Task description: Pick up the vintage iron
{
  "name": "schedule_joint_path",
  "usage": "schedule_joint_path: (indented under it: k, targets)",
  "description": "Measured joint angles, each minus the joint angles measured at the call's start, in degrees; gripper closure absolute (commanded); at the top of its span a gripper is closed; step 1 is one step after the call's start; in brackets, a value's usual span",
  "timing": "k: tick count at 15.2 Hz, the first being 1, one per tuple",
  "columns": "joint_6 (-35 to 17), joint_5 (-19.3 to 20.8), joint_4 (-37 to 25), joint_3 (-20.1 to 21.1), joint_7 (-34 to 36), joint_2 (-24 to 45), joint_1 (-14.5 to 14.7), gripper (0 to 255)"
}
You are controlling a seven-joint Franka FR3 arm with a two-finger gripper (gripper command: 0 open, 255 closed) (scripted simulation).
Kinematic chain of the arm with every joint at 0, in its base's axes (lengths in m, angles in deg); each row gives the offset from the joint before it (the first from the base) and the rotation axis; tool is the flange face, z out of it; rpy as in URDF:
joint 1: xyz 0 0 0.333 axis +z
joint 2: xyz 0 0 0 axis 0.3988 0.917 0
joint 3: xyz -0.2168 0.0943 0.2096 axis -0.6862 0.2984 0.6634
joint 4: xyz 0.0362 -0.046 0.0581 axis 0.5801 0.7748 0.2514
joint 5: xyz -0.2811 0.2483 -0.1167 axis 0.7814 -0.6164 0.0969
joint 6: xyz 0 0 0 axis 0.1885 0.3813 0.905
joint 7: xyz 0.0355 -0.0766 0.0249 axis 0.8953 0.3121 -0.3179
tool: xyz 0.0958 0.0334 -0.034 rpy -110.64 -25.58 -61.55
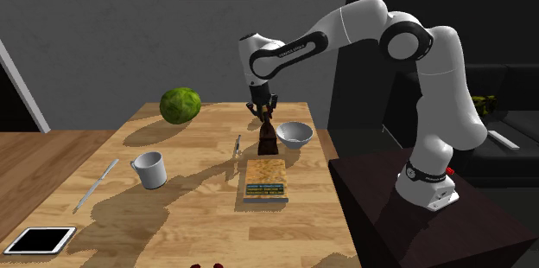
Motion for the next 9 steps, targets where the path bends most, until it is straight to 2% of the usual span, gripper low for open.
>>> schedule_joint_path:
  k: [9]
  targets:
    - [0.81,0.04,-0.59,-0.01,0.04,-0.19,0.04,255]
